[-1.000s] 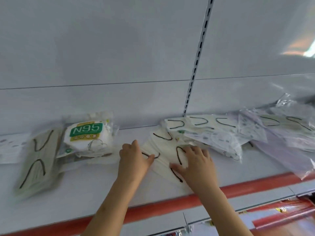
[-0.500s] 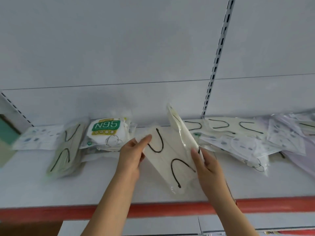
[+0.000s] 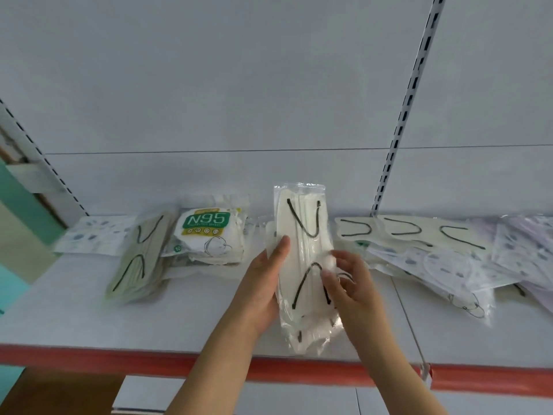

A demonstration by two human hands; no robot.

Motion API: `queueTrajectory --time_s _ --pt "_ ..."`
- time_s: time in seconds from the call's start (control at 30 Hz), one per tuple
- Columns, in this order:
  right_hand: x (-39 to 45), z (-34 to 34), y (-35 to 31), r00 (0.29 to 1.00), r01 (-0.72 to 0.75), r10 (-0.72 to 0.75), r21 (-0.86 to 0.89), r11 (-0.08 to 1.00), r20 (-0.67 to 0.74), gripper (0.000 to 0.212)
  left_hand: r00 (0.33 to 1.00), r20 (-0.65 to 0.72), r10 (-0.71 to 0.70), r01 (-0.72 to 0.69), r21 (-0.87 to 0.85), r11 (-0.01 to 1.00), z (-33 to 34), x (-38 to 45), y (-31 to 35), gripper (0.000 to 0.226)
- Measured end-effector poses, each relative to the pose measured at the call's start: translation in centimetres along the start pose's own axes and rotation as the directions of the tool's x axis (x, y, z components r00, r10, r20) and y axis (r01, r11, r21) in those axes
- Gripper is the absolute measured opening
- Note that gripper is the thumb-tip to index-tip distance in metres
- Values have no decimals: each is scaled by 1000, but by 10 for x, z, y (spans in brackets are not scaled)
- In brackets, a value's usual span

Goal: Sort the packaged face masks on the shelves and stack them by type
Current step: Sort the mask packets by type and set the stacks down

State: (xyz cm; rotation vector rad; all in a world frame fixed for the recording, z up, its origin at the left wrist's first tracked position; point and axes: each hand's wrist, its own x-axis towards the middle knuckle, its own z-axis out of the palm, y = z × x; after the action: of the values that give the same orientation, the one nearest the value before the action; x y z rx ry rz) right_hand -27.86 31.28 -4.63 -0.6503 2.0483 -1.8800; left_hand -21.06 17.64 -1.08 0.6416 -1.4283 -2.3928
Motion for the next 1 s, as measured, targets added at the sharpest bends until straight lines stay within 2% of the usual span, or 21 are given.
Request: queueTrajectory --time_s 0.1,0.2,0.27,0.37,0.53,0.67,0.73,0.8,0.87,0.93,0.97,1.0 --pt "8 -7 -5 986 -154 162 141 978 -47 28 1000 -13 -14 14 0 1000 0 0 1 38" --pt "10 -15 -10 987 -156 161 255 954 3 15 1000 22 -14 13 49 999 0 0 3 36" --pt "12 -18 -14 993 -103 115 302 948 -21 12 1000 25 5 -8 103 995 0 3 7 38" --pt "15 -22 -18 999 -24 35 301 953 -32 10 996 56 71 -79 165 983 0 7 14 37" --pt "16 -19 -19 999 40 -35 152 988 -31 27 983 68 172 -184 260 948 -1 11 14 36" --pt "17 -18 -17 994 90 -98 151 984 48 33 964 96 247 -265 414 871 1 10 12 30" --pt "18 -19 -10 989 71 -93 185 980 116 45 966 129 224 -258 491 832 -1 11 7 36" --pt "15 -18 -4 987 25 -53 179 984 152 53 972 143 185 -233 570 788 -7 14 -4 32" --pt "16 -23 -6 994 11 -33 201 980 106 41 979 90 184 -201 578 791 -10 17 -12 20" --pt "22 -39 -10 992 101 -94 78 992 -81 22 982 -7 189 -160 509 846 -11 19 -14 17" --pt "27 -51 -12 972 124 -142 -100 987 -189 11 980 -56 193 -145 467 872 -12 20 -12 18" --pt "31 -62 -15 952 83 -169 -318 944 -254 6 975 -98 198 -138 431 892 -14 22 -10 18"
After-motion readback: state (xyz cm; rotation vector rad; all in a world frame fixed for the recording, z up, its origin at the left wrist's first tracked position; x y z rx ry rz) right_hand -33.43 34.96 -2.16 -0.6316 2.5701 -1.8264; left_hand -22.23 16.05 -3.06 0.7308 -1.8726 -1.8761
